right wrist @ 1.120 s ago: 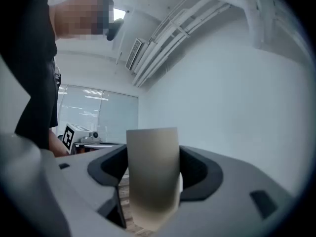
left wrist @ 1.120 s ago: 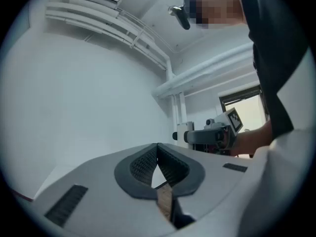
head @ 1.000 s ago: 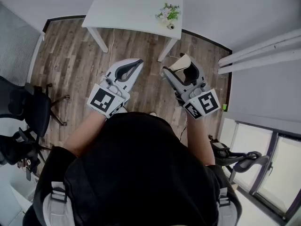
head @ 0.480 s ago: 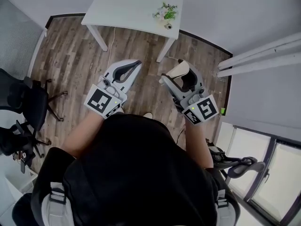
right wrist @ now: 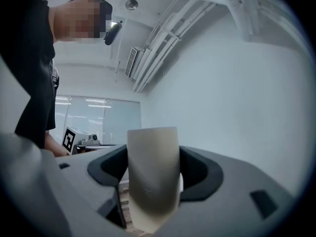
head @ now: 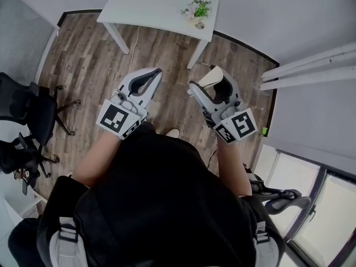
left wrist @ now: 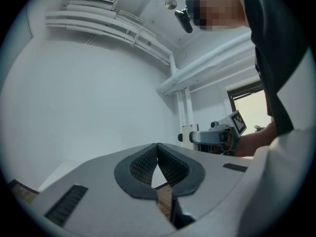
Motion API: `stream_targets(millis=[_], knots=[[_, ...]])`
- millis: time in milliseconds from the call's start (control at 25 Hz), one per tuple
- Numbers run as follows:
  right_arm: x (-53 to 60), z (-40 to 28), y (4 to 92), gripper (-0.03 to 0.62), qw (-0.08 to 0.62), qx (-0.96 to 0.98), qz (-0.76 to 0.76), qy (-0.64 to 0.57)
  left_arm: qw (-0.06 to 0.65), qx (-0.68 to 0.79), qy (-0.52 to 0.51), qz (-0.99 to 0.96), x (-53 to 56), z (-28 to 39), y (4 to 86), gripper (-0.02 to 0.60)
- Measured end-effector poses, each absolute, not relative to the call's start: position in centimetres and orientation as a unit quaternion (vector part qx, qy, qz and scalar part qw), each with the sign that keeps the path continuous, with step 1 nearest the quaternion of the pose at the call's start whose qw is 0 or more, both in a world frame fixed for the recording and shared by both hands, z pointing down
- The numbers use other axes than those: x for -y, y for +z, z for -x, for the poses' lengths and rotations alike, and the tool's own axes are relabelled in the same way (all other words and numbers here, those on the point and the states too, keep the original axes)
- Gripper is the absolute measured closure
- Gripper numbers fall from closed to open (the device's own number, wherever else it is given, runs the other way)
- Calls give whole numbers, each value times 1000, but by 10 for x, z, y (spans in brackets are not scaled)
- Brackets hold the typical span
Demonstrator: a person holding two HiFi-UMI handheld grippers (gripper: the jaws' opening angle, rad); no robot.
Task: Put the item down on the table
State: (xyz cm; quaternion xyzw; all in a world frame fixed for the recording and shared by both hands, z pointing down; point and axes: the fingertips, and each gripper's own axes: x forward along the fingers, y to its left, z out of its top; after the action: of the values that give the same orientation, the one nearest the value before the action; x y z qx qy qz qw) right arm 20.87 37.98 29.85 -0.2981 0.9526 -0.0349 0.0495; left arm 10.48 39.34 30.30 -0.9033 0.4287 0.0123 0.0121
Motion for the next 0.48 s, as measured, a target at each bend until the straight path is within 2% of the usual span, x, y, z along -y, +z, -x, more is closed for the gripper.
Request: stream_targets(millis=[480], knots=[[-316,-156,305,281,34,-952,301,-31,16,-425,18,905,-329,-58,312,588]])
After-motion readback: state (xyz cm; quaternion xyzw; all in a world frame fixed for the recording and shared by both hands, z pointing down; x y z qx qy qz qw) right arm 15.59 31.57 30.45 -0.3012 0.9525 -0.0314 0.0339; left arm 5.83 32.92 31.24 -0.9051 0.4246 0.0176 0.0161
